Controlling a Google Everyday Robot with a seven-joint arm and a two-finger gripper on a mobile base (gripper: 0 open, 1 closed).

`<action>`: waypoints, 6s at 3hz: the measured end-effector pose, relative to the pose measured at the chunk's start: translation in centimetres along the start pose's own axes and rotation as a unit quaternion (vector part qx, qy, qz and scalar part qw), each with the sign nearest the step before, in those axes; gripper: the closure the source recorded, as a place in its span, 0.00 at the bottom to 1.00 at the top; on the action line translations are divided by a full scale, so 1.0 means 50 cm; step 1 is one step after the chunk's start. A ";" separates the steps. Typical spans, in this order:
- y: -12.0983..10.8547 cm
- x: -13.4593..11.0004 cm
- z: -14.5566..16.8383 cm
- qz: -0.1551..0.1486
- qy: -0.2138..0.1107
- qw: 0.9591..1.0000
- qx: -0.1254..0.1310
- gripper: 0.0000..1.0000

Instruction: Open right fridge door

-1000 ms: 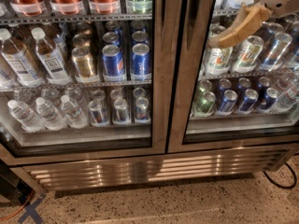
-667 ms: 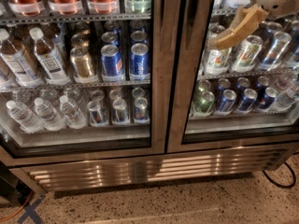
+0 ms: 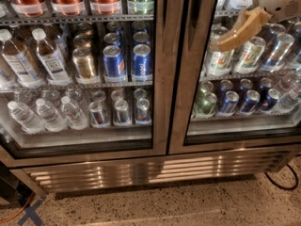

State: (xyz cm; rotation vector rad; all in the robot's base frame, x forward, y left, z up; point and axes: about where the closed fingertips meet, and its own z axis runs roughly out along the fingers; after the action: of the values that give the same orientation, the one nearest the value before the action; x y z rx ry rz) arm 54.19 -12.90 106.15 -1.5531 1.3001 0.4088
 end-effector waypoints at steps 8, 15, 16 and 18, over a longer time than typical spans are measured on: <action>0.022 -0.023 0.013 0.003 -0.023 1.000 -0.003 0.00; 0.029 -0.084 0.031 -0.010 -0.074 0.997 -0.006 1.00; 0.028 -0.083 0.031 -0.010 -0.074 0.997 -0.006 1.00; 0.006 -0.063 0.019 -0.010 -0.075 0.997 -0.006 1.00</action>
Offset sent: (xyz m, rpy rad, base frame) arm 0.2659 0.2288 0.0060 0.3486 -0.0513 0.5256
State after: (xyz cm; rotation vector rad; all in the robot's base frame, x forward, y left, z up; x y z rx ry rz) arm 53.13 -10.42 108.06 -1.5145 1.1688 0.5116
